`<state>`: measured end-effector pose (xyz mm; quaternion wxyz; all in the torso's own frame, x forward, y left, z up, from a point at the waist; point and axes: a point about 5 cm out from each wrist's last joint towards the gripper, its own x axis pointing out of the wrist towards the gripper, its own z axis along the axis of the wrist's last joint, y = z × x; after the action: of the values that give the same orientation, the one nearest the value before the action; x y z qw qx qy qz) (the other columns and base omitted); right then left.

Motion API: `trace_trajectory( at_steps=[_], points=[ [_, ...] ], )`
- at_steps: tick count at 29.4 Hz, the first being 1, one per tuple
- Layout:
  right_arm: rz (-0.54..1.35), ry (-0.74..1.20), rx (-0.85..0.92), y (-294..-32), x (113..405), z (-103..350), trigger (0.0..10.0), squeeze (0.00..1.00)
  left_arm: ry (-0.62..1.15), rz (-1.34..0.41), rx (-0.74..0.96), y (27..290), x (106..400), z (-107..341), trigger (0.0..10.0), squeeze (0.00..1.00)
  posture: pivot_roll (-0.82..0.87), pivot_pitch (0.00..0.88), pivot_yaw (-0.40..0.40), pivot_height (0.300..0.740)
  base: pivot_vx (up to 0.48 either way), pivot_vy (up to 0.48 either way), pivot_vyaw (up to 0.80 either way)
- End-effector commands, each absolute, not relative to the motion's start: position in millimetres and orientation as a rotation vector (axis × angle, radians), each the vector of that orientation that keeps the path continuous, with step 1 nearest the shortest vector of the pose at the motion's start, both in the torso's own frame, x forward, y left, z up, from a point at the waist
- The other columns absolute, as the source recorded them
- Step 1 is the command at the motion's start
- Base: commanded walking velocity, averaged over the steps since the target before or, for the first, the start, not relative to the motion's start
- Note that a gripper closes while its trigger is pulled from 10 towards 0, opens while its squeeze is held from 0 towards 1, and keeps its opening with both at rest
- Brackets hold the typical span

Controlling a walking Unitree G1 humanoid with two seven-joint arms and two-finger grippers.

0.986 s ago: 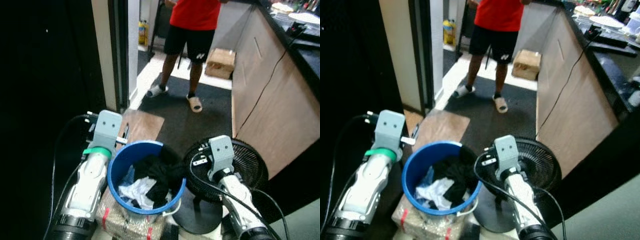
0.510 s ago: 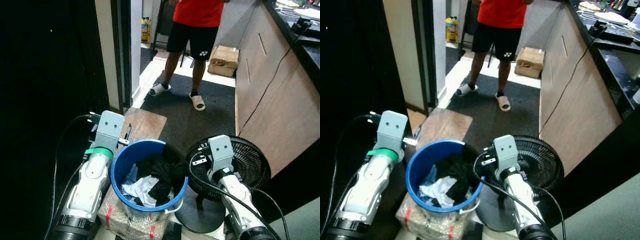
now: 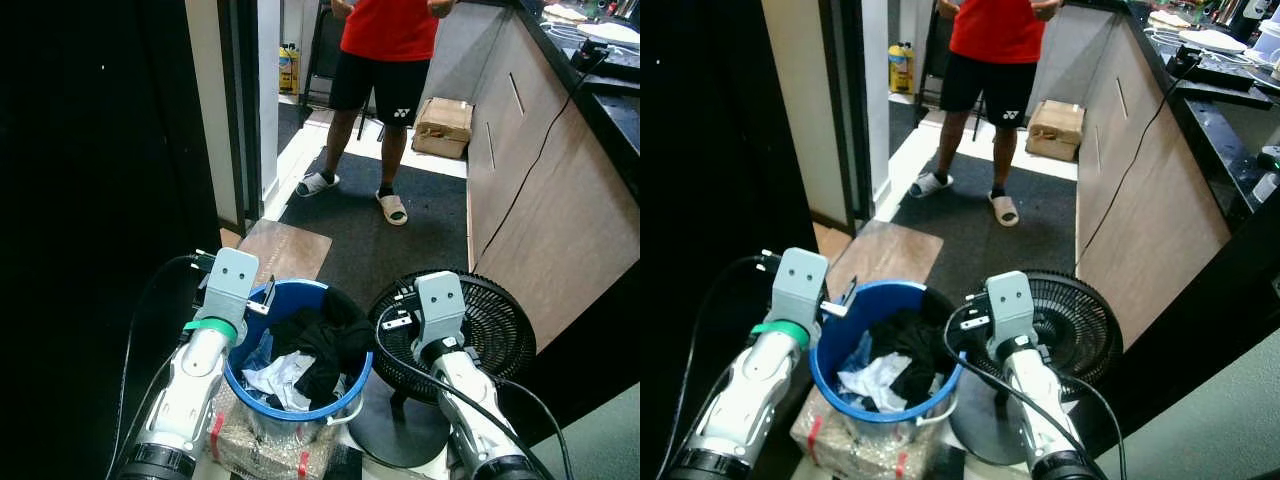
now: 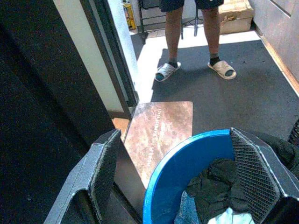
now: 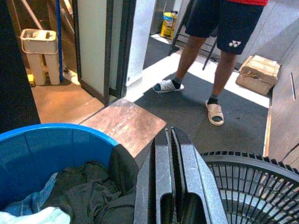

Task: Clothes washing

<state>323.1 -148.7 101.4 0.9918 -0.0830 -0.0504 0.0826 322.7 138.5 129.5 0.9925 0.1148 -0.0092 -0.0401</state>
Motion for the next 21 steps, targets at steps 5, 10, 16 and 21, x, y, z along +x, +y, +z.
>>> trace_trajectory(
  at_steps=[5,10,16,21],
  points=[
    [0.146,-0.095,-0.169,-154.4,324.0,100.9,10.0,0.00,-0.013,-0.089,0.221,138.1,321.2,125.2,10.0,0.00,0.09,0.029,-0.010,0.705,0.000,0.000,0.00],
    [0.147,-0.097,-0.170,-154.1,324.1,101.3,10.0,0.00,-0.017,-0.091,0.223,138.3,321.7,125.2,10.0,0.00,0.09,0.027,-0.010,0.695,0.000,0.000,0.00],
    [0.147,-0.100,-0.170,-154.4,324.3,102.1,10.0,0.00,-0.020,-0.091,0.224,138.5,322.0,125.1,10.0,0.00,0.09,0.027,-0.010,0.685,0.000,0.000,0.00],
    [0.145,-0.101,-0.171,-155.0,324.5,102.5,10.0,0.00,-0.021,-0.091,0.225,138.5,321.9,125.1,10.0,0.00,0.09,0.028,-0.010,0.680,0.000,0.000,0.00]
  ],
)
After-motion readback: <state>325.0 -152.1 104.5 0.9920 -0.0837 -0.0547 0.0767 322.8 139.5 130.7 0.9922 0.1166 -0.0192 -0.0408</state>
